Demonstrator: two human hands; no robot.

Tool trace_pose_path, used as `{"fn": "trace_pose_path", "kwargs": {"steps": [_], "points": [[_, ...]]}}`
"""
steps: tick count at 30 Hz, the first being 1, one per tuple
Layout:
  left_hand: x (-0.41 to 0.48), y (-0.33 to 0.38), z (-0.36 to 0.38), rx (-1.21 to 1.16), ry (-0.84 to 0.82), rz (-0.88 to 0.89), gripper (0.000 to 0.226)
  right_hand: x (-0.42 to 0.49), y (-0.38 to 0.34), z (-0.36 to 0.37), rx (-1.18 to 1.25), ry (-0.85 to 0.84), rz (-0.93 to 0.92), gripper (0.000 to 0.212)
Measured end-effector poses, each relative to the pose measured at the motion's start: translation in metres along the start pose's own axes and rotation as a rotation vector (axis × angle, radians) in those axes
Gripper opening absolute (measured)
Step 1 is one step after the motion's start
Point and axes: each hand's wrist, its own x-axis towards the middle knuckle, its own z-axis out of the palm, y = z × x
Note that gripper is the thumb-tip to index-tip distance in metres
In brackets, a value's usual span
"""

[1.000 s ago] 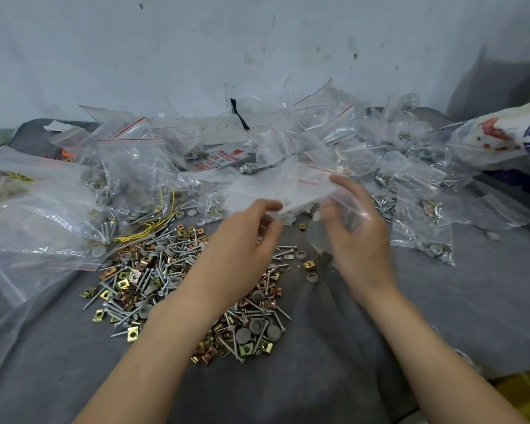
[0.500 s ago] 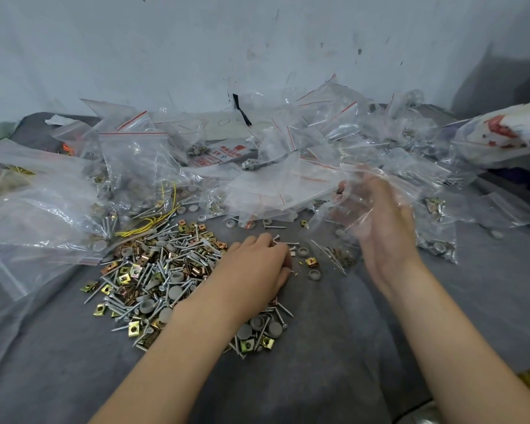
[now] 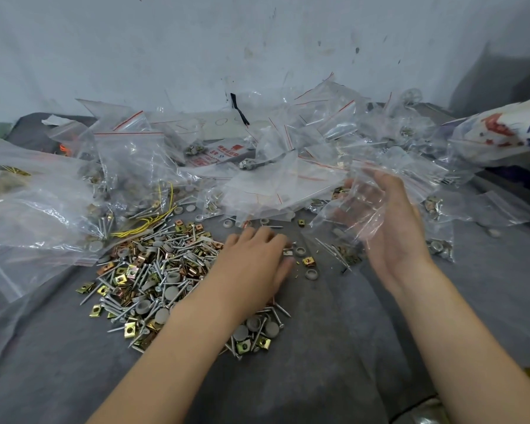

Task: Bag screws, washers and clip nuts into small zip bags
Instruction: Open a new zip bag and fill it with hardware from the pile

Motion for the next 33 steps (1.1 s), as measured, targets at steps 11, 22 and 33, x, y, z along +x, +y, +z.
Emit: {"fn": "trace_pose_path", "kwargs": {"steps": [11,22,33], "points": [[0.002,0.033,0.024,-0.012,0.050,0.189,0.035,0.011,-0.004,-0.015,0.260,-0.128,0.062,0.028],[0.012,-0.017,0.012,-0.030,0.012,-0.061,0.027,0.011,-0.010,-0.029,0.338,-0.088,0.096,0.020],[0.028,-0.013,0.001,-0.083,-0.021,-0.156,0.026,0.014,-0.019,-0.041,0.291,-0.027,0.040,0.021]]}}
